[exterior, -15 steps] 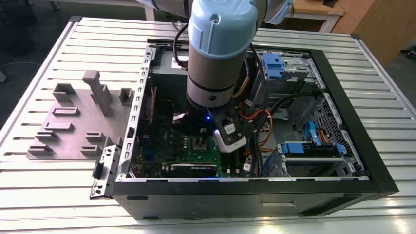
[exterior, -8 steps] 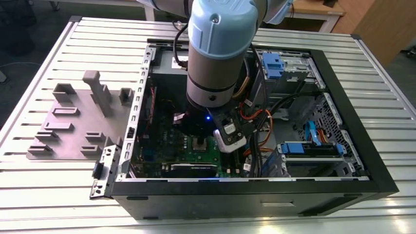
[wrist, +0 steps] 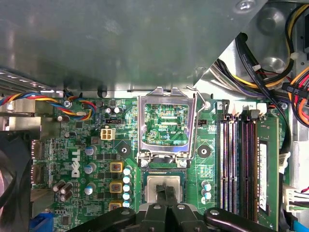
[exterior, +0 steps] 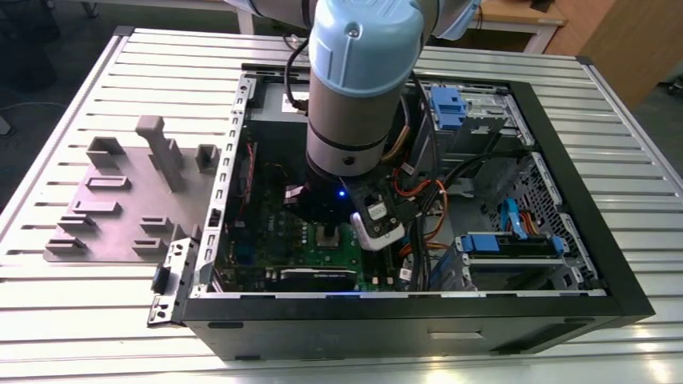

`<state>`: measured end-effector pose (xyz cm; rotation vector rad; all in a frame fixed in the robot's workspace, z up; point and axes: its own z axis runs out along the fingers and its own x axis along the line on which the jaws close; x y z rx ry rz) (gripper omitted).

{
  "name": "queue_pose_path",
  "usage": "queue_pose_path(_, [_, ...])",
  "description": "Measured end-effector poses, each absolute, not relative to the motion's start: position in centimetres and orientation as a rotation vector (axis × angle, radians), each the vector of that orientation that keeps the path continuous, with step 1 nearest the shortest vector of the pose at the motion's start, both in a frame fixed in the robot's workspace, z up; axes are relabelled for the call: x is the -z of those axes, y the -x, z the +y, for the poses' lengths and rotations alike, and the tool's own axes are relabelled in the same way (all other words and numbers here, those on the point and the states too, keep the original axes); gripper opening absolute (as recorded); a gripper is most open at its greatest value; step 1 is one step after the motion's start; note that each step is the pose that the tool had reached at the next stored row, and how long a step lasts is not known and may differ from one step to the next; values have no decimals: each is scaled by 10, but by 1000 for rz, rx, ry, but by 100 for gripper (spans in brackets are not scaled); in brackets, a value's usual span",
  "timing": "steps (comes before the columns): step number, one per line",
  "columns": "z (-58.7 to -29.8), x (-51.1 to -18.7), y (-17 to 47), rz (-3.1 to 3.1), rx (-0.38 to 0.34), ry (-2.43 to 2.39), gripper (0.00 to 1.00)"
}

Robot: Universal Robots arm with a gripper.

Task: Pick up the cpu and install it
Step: 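Close the cpu cover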

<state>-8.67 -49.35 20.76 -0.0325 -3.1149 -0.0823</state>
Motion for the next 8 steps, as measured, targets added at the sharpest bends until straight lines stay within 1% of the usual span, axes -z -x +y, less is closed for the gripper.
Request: queue_pose_path(8, [-493,-211,87,-3115,81,32,11])
